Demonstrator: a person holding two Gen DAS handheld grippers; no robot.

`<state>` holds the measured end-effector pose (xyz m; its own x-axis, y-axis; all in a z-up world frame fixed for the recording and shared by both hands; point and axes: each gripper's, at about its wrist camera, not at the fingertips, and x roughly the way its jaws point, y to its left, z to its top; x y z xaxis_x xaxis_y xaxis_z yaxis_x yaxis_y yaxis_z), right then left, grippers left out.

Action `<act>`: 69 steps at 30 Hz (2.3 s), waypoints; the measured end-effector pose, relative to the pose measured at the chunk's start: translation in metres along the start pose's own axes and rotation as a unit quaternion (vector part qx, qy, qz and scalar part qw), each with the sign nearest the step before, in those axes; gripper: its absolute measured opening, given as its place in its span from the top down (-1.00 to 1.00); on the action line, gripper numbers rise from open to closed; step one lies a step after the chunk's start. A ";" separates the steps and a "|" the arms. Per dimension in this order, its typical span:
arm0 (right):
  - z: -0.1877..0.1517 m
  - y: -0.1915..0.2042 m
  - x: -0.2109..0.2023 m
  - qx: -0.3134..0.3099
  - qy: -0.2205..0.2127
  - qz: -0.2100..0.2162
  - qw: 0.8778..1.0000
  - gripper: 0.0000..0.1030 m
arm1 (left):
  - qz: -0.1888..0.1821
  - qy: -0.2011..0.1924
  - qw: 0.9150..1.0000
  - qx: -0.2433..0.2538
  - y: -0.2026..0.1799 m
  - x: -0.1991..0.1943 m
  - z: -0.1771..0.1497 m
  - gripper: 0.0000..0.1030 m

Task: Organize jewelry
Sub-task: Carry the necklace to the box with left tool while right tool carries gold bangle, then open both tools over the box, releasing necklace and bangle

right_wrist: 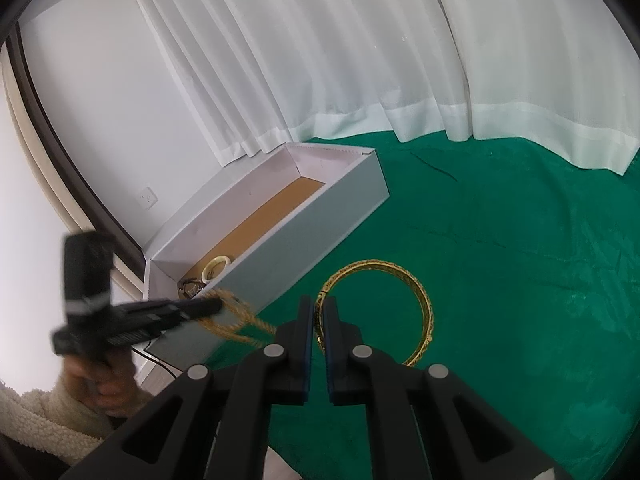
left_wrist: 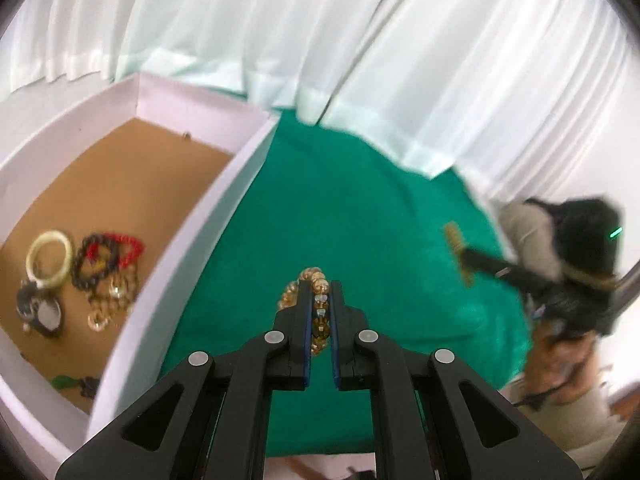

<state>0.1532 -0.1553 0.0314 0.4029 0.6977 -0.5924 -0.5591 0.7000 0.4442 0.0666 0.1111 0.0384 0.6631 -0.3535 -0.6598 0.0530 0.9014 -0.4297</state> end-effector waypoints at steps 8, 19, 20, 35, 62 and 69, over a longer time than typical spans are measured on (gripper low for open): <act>0.040 0.031 0.019 -0.051 0.000 0.016 0.999 0.90 | -0.039 -0.050 0.998 -0.015 0.000 -0.073 0.051 0.91; 0.119 0.117 0.097 -0.135 0.007 0.080 0.988 0.90 | 0.063 -0.102 0.992 -0.043 0.084 -0.110 0.119 0.91; 0.121 0.122 0.106 -0.138 0.012 0.082 0.987 0.90 | 0.071 -0.097 0.992 -0.050 0.095 -0.102 0.121 0.91; 0.093 0.139 0.288 -0.210 0.154 -0.024 0.965 0.73 | 0.189 0.015 0.977 -0.093 0.191 0.054 0.092 -0.08; 0.062 0.182 0.200 -0.184 0.106 -0.080 0.974 -0.58 | 0.400 -0.058 0.908 -0.114 0.134 -0.060 -0.004 -0.99; 0.055 0.196 0.203 -0.204 0.113 -0.100 0.967 -0.58 | 0.391 -0.044 0.910 -0.131 0.137 -0.062 -0.009 -0.99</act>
<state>0.1650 0.1323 0.0350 0.3886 0.4713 -0.7918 -0.7446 0.6668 0.0314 0.0259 0.2550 0.0152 0.4792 0.4017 -0.7804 -0.6326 0.7744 0.0102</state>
